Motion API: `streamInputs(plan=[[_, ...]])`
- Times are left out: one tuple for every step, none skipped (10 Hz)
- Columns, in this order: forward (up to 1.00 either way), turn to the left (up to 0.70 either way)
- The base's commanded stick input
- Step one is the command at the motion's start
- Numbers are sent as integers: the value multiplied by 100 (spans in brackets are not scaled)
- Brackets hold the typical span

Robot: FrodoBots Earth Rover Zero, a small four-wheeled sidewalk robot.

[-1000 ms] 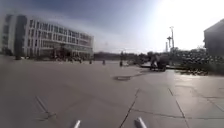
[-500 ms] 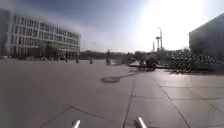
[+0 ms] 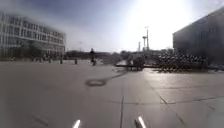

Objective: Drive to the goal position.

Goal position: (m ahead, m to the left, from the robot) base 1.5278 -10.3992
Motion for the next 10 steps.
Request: streamInputs(plan=[[12,-49],[0,-70],[0,-70],[0,-70],[0,-70],[0,-70],[0,-68],[4,-36],[16,-31],[63,-35]])
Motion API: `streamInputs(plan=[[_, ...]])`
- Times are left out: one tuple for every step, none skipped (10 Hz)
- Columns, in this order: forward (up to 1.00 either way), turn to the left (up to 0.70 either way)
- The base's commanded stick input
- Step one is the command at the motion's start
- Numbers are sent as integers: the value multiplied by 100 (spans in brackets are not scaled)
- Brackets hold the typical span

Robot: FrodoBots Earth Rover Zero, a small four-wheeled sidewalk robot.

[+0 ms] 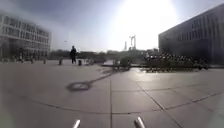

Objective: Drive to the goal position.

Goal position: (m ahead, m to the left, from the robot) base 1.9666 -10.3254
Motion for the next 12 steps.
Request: streamInputs(plan=[[70,-35],[70,-35],[70,-35],[70,-35],[70,-35],[70,-35],[70,-35],[70,-35],[70,-35],[70,-35],[70,-35],[70,-35]])
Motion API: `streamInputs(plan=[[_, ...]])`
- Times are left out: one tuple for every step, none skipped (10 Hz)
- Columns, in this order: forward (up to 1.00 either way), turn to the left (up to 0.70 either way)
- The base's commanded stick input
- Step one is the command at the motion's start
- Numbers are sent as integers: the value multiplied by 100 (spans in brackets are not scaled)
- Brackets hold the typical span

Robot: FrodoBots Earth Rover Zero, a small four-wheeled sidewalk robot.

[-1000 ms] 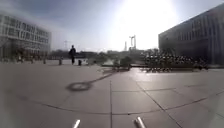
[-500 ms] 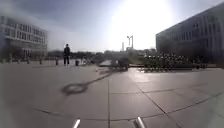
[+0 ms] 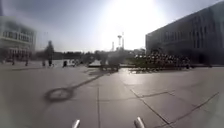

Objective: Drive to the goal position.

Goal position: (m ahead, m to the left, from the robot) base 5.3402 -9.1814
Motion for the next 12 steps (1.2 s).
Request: streamInputs(plan=[[70,-35],[70,-35],[70,-35],[70,-35],[70,-35],[70,-35],[70,-35],[70,-35],[70,-35],[70,-35],[70,-35],[70,-35]])
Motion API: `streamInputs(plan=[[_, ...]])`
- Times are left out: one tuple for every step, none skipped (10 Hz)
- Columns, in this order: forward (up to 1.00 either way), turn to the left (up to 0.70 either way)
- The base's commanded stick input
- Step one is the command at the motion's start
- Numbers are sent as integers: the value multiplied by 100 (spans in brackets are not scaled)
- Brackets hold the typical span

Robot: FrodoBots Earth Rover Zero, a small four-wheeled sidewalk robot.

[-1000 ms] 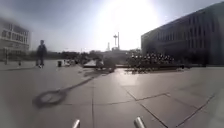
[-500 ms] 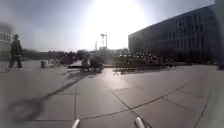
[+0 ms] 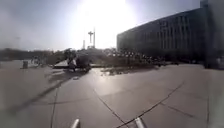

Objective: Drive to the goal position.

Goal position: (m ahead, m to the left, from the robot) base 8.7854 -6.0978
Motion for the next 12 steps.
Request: streamInputs(plan=[[70,-35],[70,-35],[70,-35],[70,-35],[70,-35],[70,-35],[70,-35],[70,-35],[70,-35],[70,-35],[70,-35],[70,-30]])
